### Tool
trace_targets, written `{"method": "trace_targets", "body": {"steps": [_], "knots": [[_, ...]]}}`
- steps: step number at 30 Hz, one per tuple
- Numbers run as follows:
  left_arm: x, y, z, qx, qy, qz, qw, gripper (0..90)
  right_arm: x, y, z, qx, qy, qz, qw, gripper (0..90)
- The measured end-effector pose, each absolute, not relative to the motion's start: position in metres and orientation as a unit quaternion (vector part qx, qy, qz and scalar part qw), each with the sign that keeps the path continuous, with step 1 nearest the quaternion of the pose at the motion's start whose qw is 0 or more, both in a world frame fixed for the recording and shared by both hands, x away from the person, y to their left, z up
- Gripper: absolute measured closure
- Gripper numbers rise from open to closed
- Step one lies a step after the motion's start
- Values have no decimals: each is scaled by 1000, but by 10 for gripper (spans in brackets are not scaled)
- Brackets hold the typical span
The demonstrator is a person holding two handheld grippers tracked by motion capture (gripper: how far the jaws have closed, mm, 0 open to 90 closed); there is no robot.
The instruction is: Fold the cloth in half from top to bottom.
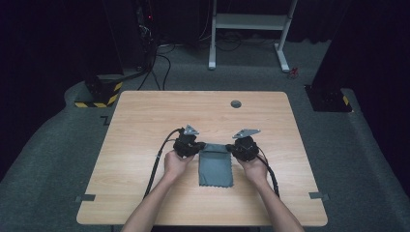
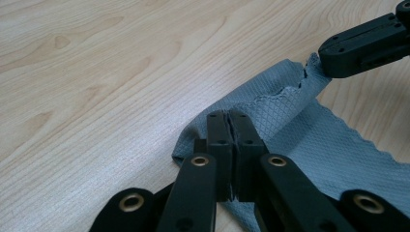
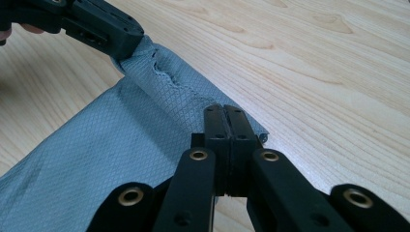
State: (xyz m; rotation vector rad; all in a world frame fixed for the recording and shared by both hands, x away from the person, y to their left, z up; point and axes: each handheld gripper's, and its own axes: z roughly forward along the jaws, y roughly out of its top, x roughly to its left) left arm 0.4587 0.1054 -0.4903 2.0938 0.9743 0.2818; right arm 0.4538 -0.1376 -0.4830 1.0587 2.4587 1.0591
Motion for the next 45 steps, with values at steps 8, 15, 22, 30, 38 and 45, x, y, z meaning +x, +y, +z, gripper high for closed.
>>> {"method": "trace_targets", "body": {"steps": [8,15,22,30,38,45], "knots": [[454,106,-493,830,378,105,396,881,449,-139,-486,365,846,369,123,900],[448,107,-494,832,373,103,397,881,444,-141,-488,364,846,372,118,900],[445,107,-496,832,374,97,399,881,440,-144,-490,358,846,377,118,900],[434,105,-500,839,358,98,398,881,431,-147,-499,355,848,376,112,899],[423,107,-505,831,363,94,412,881,420,-148,-500,343,851,381,116,899],[418,109,-506,831,360,89,415,881,415,-150,-502,343,849,388,108,899]]}}
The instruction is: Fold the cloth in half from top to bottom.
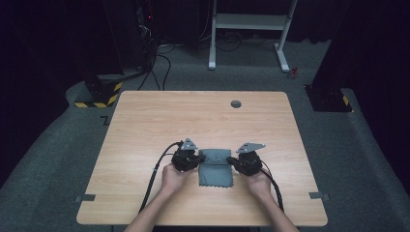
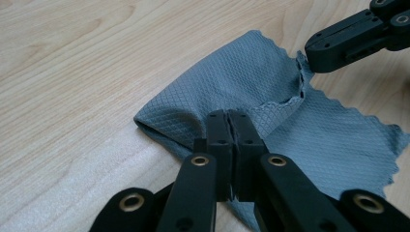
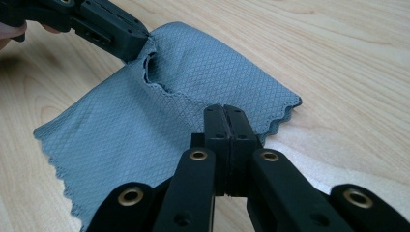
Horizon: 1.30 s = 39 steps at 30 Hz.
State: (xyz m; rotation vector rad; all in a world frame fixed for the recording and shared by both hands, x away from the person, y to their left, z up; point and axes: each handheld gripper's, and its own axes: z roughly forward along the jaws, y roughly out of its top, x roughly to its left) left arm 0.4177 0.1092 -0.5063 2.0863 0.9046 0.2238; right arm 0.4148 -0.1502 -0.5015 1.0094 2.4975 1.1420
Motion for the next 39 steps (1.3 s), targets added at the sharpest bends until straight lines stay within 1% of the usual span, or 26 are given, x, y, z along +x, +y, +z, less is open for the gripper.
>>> {"method": "trace_targets", "body": {"steps": [12,21,30,39], "knots": [[411,111,-510,828,363,84,418,881,405,-150,-504,333,850,395,104,899],[398,109,-513,834,347,82,422,881,395,-157,-508,330,851,397,100,899],[387,110,-518,829,348,84,429,881,379,-156,-513,317,855,396,109,899],[379,111,-516,833,338,90,429,880,373,-157,-516,314,854,400,108,898]]}}
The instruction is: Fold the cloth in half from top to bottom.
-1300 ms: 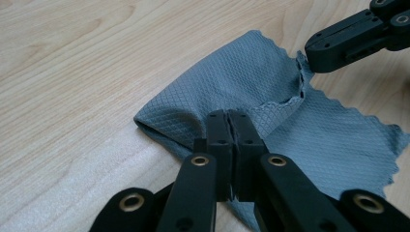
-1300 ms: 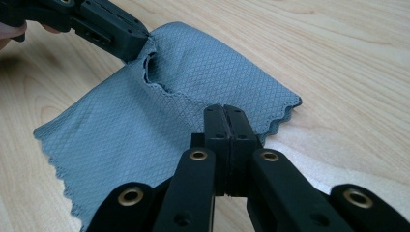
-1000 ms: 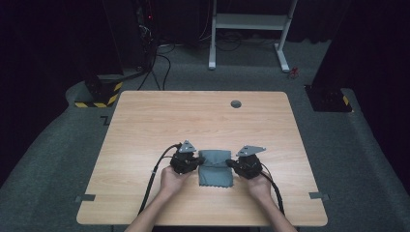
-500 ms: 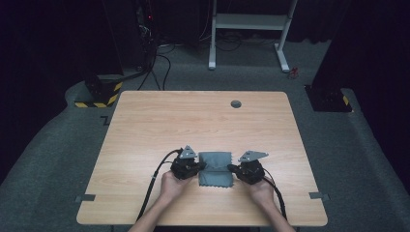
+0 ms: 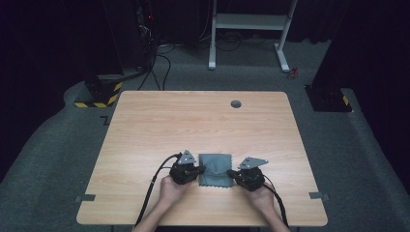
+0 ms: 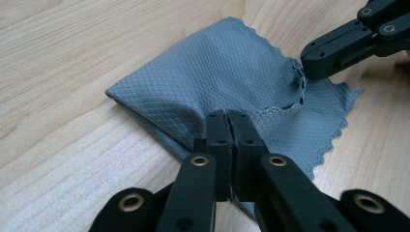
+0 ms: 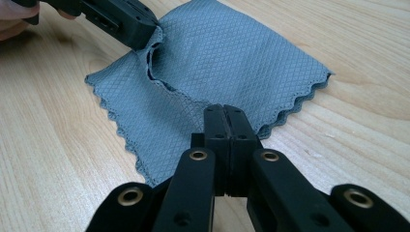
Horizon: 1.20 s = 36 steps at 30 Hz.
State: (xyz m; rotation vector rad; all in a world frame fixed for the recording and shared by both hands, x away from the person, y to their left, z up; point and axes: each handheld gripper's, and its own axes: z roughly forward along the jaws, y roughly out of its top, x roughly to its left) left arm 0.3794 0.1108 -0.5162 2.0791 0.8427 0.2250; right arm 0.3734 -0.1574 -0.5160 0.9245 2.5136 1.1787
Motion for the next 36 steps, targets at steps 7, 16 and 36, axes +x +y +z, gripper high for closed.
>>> {"method": "trace_targets", "body": {"steps": [7,16,36], "knots": [[374,111,-518,833,337,92,429,877,369,-157,-516,309,855,402,107,897],[368,113,-518,835,334,91,428,877,364,-157,-517,303,858,401,106,897],[361,115,-524,831,333,91,436,847,359,-155,-521,305,859,396,110,889]]}}
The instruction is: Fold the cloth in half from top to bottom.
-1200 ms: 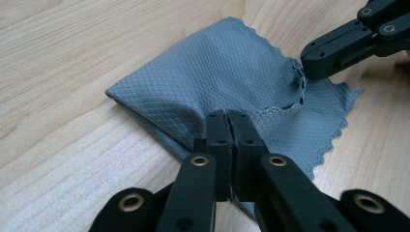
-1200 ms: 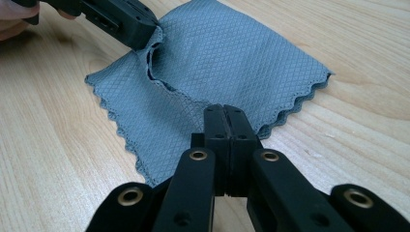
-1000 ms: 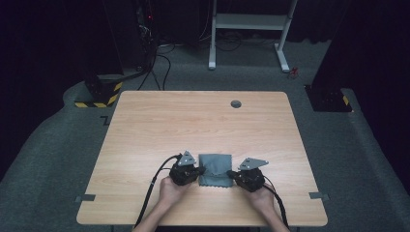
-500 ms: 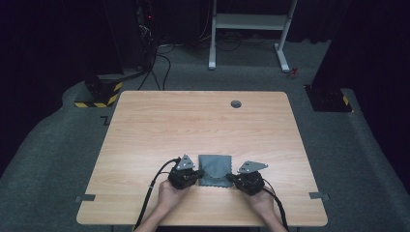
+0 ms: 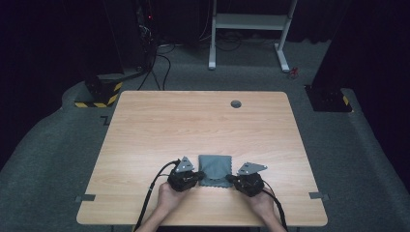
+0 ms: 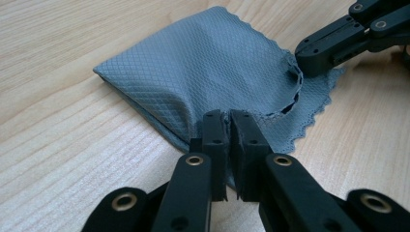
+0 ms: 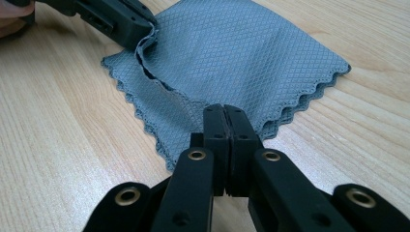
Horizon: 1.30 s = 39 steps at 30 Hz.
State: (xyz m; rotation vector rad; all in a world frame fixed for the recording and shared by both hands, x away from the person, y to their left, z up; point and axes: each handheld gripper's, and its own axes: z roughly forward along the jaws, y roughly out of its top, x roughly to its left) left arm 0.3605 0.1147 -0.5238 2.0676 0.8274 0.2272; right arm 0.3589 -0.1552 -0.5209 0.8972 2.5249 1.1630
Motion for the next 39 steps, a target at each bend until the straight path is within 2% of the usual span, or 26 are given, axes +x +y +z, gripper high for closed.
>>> {"method": "trace_targets", "body": {"steps": [6,7,8,9,14,19,26,30,31,35,39], "knots": [[357,116,-521,831,329,90,439,823,357,-156,-519,302,861,393,110,877],[356,116,-520,831,328,89,440,793,355,-157,-518,304,861,394,108,840],[356,116,-519,831,326,89,441,793,355,-157,-518,304,861,394,108,840],[354,116,-517,831,329,88,441,734,355,-160,-517,309,858,396,101,782],[351,119,-505,822,324,97,458,657,351,-166,-508,312,846,422,97,799],[360,118,-496,816,331,107,461,663,355,-163,-500,310,843,428,104,863],[369,104,-509,839,327,103,422,662,372,-146,-511,322,853,399,98,867],[364,103,-514,848,321,101,409,626,370,-144,-516,316,862,387,90,824],[359,104,-516,854,315,103,402,613,363,-145,-518,302,869,379,97,779],[352,106,-518,860,303,109,395,602,354,-149,-517,291,875,369,111,734],[346,109,-520,862,296,118,395,598,347,-155,-519,290,872,374,124,725]]}}
